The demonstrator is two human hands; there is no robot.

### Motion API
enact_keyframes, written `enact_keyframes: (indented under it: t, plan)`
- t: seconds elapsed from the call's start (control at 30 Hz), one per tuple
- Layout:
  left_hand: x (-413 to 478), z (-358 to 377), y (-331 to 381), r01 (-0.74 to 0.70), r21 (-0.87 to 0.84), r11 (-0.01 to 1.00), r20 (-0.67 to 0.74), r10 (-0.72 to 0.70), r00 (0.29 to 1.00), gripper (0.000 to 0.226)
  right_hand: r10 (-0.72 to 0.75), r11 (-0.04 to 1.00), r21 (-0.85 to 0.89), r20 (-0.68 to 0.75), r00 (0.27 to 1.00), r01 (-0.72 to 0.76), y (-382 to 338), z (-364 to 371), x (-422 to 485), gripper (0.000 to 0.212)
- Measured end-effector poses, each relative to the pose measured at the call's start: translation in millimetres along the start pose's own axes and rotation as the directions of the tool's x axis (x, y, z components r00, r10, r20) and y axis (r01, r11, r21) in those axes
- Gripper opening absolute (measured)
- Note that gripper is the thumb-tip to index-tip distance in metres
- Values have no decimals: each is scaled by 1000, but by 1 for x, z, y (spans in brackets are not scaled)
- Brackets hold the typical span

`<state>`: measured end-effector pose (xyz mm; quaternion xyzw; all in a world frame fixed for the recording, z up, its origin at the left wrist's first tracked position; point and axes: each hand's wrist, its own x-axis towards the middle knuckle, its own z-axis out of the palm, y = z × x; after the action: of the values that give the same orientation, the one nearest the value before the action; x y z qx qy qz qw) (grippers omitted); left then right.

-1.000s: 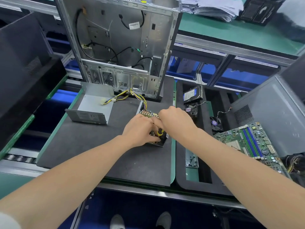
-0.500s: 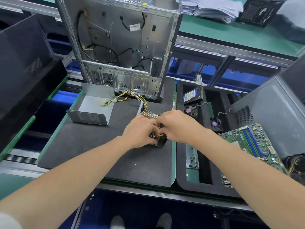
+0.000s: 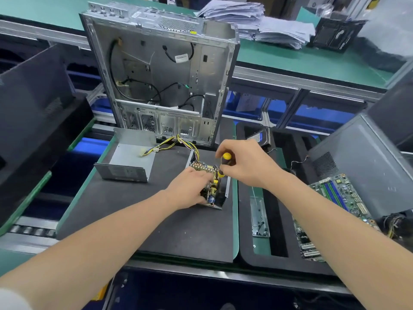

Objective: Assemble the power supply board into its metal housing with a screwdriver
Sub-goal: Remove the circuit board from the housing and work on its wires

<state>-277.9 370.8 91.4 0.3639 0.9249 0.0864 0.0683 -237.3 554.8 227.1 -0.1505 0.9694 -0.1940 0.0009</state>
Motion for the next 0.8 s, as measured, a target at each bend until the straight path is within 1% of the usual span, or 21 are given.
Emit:
enact_keyframes:
  t: [0.07,0.13,0.2,0.3,0.37,0.4,0.43,0.47,0.53,0.57,0.6,0.63,0.67,0.7,0.8]
  plan:
    - [2,-3,0,-37,50,998,20,36,999,61,57,995,87,-61,997,-51,-1,-3,3,24]
    - [0,-6,-5,-80,45,996,42,78,996,59,91,987,144,-112,990,-74,-2,-3,5,24]
    - [-5,-9,-15,-145,28,989,68,143,987,58,88,987,150,-187,978,-60,-3,-2,7,27]
    - [-15,-22,-33,-250,40,968,136,242,961,58,54,990,138,-302,952,-12,-5,2,7,38]
    - [-23,-35,-45,-298,55,953,187,283,941,54,38,993,122,-336,941,4,-5,5,7,42]
    - [-28,-42,-51,-294,33,955,209,281,937,53,38,994,109,-330,943,-1,-5,6,8,43]
    - [-33,-49,-56,-258,-24,966,206,257,944,54,45,995,101,-311,949,-14,-4,7,9,44]
    - [-37,-54,-58,-198,-108,974,163,214,963,54,58,994,100,-279,959,-31,-2,9,10,45]
    - [-44,-60,-52,-77,-242,967,-40,69,997,50,90,991,117,-198,976,-67,1,14,14,45]
    - [-46,-61,-45,0,-244,970,-92,-23,995,61,105,988,131,-163,981,-84,2,18,16,44]
    - [-47,-61,-35,103,-193,976,-62,-117,991,89,123,985,141,-135,983,-103,3,23,18,43]
    - [-47,-59,-25,187,-114,976,18,-186,982,123,145,981,144,-107,984,-129,4,27,21,41]
    - [-47,-55,-16,243,-22,970,95,-240,966,146,172,977,142,-75,982,-160,6,32,24,40]
    - [-45,-50,-8,272,42,961,136,-275,952,155,199,972,137,-36,979,-193,7,36,27,40]
    - [-37,-41,2,276,88,957,129,-286,950,150,270,951,145,49,962,-274,14,47,33,40]
